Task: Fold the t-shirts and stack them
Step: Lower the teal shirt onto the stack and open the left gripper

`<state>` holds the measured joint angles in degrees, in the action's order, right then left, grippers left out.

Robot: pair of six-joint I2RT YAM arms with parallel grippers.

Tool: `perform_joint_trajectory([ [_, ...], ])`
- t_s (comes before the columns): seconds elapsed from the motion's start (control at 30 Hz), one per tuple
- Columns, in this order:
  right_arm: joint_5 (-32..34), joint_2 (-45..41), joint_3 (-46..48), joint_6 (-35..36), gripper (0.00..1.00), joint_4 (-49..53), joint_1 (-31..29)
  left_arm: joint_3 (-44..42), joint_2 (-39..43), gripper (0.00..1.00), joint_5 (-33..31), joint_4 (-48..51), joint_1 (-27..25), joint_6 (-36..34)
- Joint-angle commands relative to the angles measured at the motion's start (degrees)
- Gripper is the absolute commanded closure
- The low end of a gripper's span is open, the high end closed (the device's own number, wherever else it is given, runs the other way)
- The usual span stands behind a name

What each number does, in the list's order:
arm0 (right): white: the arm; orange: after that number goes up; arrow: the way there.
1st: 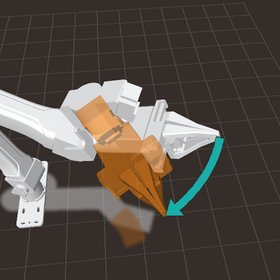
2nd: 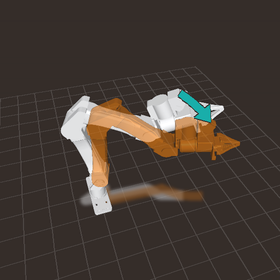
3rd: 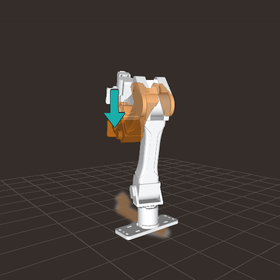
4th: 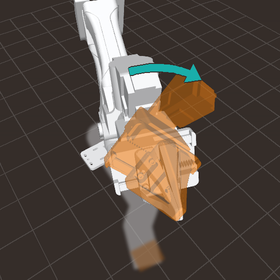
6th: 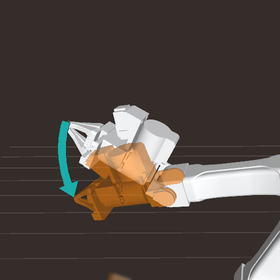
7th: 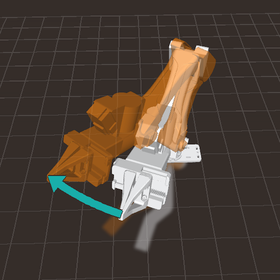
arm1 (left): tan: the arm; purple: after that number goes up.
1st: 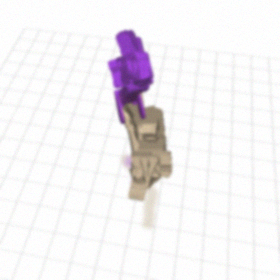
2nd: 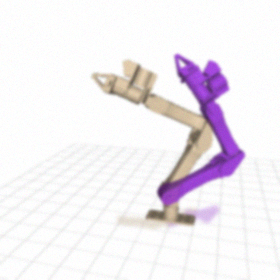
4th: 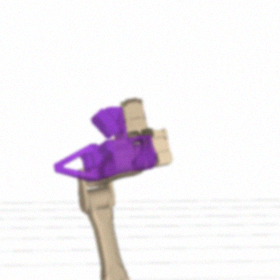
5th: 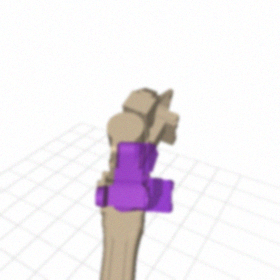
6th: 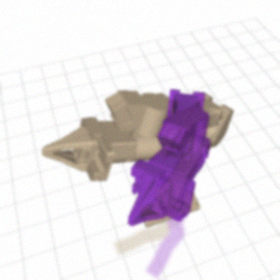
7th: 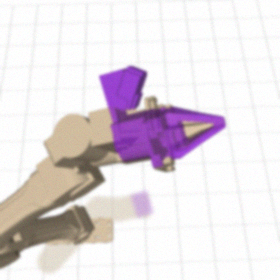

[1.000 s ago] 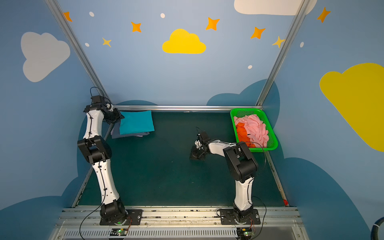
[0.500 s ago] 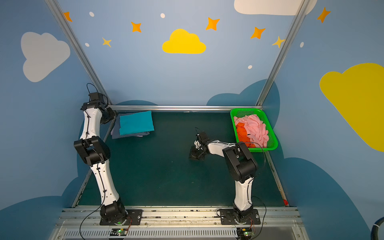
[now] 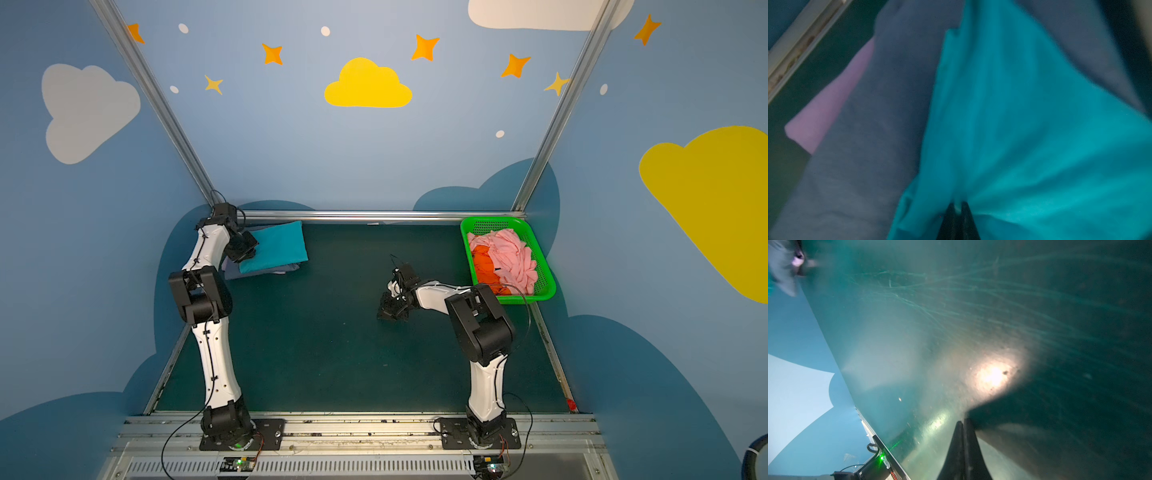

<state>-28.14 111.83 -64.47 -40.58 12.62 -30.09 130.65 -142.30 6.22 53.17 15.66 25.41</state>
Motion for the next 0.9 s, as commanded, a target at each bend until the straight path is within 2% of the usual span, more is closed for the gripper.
perform_joint_trajectory([
  [0.0, 0.7, 1.0, 2.6, 0.7, 0.96, 1.8, 0.9, -4.7, 2.1, 0.89, -4.4, -1.1, 2.1, 2.7],
  [0.17, 0.0, -0.5, 3.5, 0.6, 0.97, 1.3, 1.2, -6.5, 4.8, 0.88, -6.8, 0.5, 2.2, 2.9],
  [0.27, 1.1, -3.9, 4.5, 0.9, 0.97, 2.0, 1.2, -6.8, 9.5, 0.86, -7.1, 1.2, 1.4, 2.8],
  [0.4, 3.6, -11.2, 6.1, 1.8, 0.96, 4.5, 1.1, -7.0, 18.0, 0.74, -7.4, 3.2, -0.4, 3.2],
  [0.5, 6.5, -18.4, 7.3, 2.8, 0.94, 8.0, 1.1, -11.5, 26.5, 0.62, -6.2, 3.1, -2.2, 4.2],
  [0.57, 9.1, -23.5, 7.8, 3.8, 0.92, 11.1, 1.2, -18.2, 33.5, 0.52, -5.7, 1.0, -3.8, 5.2],
  [0.67, 14.6, -32.3, 8.0, 5.6, 0.90, 16.9, 1.5, -34.6, 47.8, 0.40, -3.9, -6.1, -6.5, 7.5],
  [0.8, 22.0, -45.3, 8.0, 9.0, 0.77, 22.1, 2.7, -60.7, 68.6, 0.30, -0.7, -23.8, -11.3, 10.0],
  [0.87, 26.1, -51.5, 9.1, 10.4, 0.70, 21.0, 3.0, -69.7, 76.7, 0.25, -0.5, -28.8, -12.9, 11.1],
])
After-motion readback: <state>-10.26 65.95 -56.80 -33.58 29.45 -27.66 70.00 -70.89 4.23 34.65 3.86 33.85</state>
